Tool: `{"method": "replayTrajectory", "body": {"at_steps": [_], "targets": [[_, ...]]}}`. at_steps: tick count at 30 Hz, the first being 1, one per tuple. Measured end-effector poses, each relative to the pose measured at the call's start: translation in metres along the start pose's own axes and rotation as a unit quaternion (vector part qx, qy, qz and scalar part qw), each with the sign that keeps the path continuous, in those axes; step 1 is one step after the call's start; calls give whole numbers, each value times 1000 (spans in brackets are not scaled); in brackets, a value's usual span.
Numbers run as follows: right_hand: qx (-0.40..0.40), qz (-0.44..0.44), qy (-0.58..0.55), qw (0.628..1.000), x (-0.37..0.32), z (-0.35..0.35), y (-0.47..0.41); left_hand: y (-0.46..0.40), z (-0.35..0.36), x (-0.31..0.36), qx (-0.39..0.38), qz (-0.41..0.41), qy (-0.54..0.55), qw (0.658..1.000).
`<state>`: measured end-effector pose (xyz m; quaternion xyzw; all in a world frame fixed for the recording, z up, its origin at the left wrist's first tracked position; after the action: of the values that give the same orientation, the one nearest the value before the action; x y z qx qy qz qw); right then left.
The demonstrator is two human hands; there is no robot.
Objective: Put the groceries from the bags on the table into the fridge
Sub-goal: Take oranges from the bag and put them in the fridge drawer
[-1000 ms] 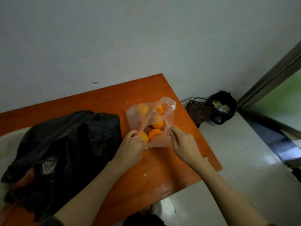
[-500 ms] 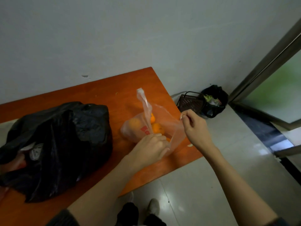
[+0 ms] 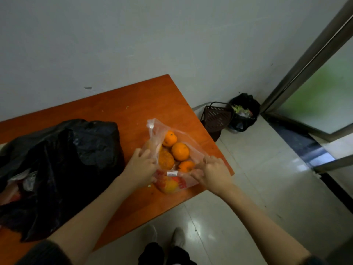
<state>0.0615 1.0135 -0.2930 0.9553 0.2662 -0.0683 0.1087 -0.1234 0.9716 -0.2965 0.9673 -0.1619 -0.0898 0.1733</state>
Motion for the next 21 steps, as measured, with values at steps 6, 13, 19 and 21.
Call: {"method": "replayTrajectory", "body": {"at_steps": [6,13,19,21], "targets": [[-127,63,47,989,2,42,18,16,29,6,20,-67,49,996],[-16,50,48,997,-18,27,6,11,30,26,38,-82,91,992],[-25,-37,-17,999,-37,34,-3,-6,8,48,138,29,192,971],[-39,0,-12,999,-32,38,-1,-8,19,46,72,-41,196,977]]}}
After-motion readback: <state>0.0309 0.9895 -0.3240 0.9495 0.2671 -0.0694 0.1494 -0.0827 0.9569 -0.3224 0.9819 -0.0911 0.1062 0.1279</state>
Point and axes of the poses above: each hand's wrist, its own y-axis away from the middle knuckle, its own z-axis out of the palm, x = y × z, the point moved 5 cm from there along -y, towards the middle knuckle, and after that the axes turned 2 degrees about z, right-handed, at the moved point
